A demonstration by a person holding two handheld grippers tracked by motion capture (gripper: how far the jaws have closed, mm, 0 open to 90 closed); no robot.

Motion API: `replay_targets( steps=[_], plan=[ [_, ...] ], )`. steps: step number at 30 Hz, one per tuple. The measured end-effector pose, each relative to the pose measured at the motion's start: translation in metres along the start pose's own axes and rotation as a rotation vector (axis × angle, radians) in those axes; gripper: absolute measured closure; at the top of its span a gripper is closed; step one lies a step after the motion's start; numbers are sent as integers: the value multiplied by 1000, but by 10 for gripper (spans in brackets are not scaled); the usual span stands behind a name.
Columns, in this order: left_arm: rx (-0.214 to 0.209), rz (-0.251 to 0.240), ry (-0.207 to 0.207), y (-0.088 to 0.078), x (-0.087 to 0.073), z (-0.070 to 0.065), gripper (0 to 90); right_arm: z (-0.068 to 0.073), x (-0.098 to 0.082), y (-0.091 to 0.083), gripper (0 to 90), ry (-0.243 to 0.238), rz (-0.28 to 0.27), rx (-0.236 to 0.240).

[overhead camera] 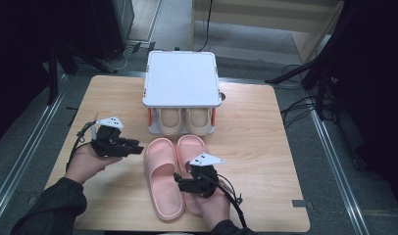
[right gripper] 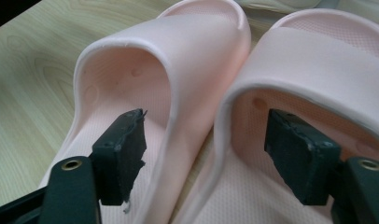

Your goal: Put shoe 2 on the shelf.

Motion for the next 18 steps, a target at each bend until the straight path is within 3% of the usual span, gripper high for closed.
replay_targets(
  steps=[8,18],
  plan=[
    [-2,0,-2,0,0,0,611,0,6,17,257,13,32,-40],
    [-3,10,-8,1,-2,1,609,-3,16,23,285,102,0,-112]
  ],
)
Point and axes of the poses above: each handheld gripper's, and its own axes: y roughly forward along the jaws, x roughly out of its top, z roughly to its left, the point moved 10 cm from there along y, roughly forward along the jaws, and after that the axes turned 12 degrees about z, right-handed, at the moved point
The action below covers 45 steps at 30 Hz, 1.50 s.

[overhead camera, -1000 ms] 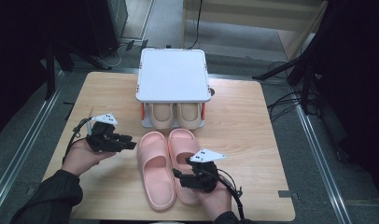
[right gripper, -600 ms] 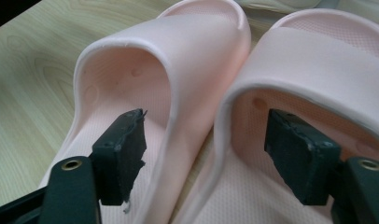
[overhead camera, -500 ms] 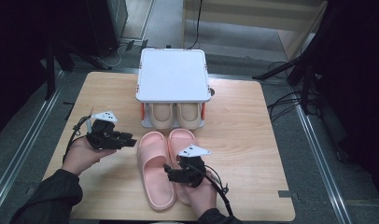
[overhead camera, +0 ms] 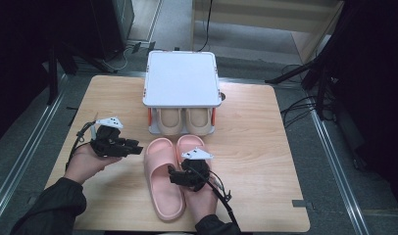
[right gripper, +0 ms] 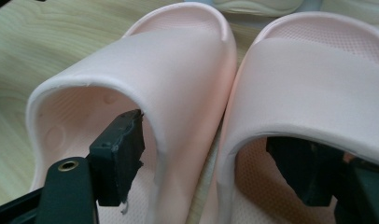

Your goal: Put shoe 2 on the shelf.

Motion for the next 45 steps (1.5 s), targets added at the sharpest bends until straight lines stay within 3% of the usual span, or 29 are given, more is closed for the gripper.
replay_targets(
  steps=[5,9,15,23,25,29,34,39,41,45],
  plan=[
    [1,-2,-2,0,0,0,609,-2,1,2,360,4,0,-41],
    [2,1,0,0,-1,1,608,3,1,3,506,-30,15,-4],
    [8,0,-3,-2,-3,3,610,-1,1,1,660,-40,26,-9],
    [10,-10,-9,-4,-4,4,613,-6,2,-3,725,-32,46,31],
    [11,-10,-11,-5,-5,5,614,-7,2,-6,755,-54,52,35],
    [15,-18,-15,-8,-6,6,613,-10,1,-11,767,-122,70,60],
    [19,-28,-23,-12,-8,9,613,-12,0,-19,773,-186,99,152],
    [26,-37,-33,-17,-11,13,612,-8,1,-34,769,-362,105,207],
    [28,-43,-38,-18,-12,14,611,-3,-2,-40,768,-435,118,252],
    [33,-41,-38,-20,-14,16,611,10,-2,-50,767,-513,121,350]
  ],
)
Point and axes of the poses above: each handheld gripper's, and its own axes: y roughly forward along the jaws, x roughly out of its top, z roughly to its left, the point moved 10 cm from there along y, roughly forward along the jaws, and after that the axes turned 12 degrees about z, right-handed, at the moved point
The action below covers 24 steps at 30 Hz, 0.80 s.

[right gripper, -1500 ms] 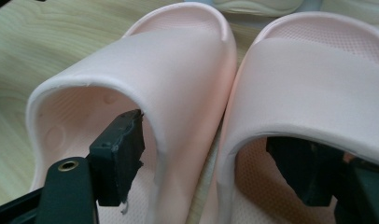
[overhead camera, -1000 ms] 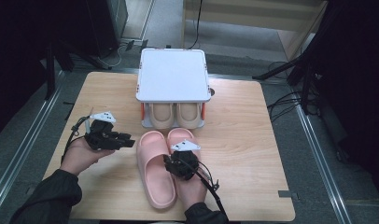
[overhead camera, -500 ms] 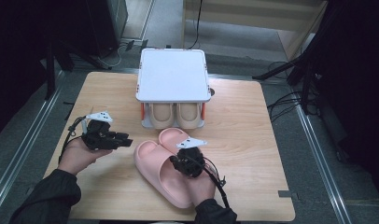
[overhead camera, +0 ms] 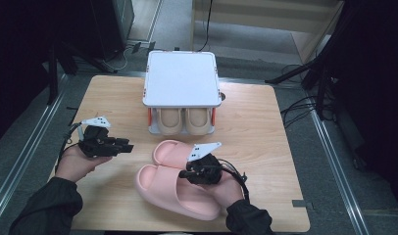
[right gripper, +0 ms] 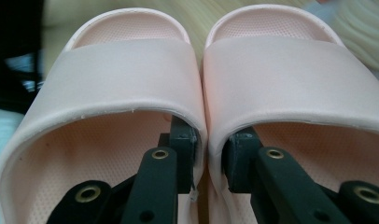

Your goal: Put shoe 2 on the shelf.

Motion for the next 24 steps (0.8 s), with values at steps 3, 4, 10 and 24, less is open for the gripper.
replay_targets(
  steps=[3,4,10,24],
  plan=[
    [-2,-5,-10,-1,-1,-1,609,8,9,-5,765,-43,-6,58],
    [-3,-6,-9,-2,-2,0,609,10,13,-7,766,-56,-8,70],
    [0,-11,-27,-5,-5,2,605,18,25,-19,764,-129,20,144],
    [4,-21,-60,-13,-17,2,598,9,70,-70,761,-214,-28,152]
  ],
)
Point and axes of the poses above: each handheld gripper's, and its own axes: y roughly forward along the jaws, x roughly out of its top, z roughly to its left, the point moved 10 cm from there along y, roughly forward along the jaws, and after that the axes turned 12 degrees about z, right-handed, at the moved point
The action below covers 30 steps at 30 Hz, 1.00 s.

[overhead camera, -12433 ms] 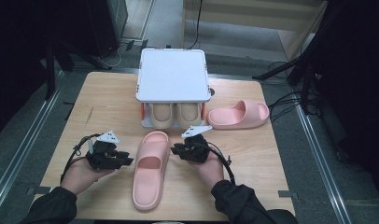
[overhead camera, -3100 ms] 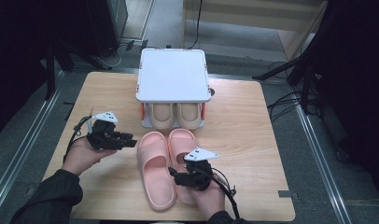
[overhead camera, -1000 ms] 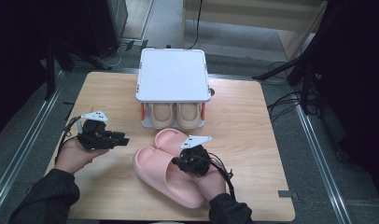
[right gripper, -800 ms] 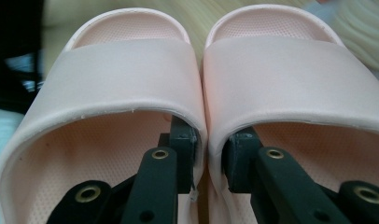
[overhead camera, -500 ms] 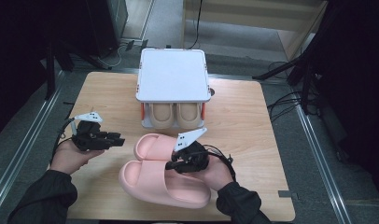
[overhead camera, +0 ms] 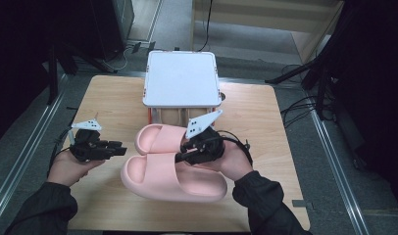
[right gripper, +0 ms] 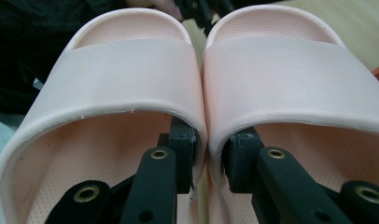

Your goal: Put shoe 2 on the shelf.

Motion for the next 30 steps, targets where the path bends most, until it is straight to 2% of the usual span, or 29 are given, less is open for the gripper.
replay_targets(
  steps=[4,8,13,14,15,19,20,24,30],
  plan=[
    [4,2,-2,-2,-4,0,592,-10,13,-15,760,-4,-4,-12],
    [23,8,-1,-3,-9,1,575,-21,27,-28,760,-23,-2,-47],
    [33,8,-4,-5,-13,1,565,-41,40,-42,761,9,16,-100],
    [33,11,-3,-5,-14,1,563,-48,44,-44,761,26,20,-119],
    [40,11,-5,-5,-14,1,560,-53,47,-46,761,22,18,-135],
    [55,22,0,-5,-18,0,546,-76,59,-55,761,97,7,-186],
    [56,21,0,-4,-18,0,546,-85,63,-58,761,134,6,-215],
    [47,24,3,-4,-19,-3,551,-116,72,-67,761,231,-3,-315],
    [27,33,14,-2,-18,-8,565,-154,87,-78,762,386,-44,-428]
  ],
)
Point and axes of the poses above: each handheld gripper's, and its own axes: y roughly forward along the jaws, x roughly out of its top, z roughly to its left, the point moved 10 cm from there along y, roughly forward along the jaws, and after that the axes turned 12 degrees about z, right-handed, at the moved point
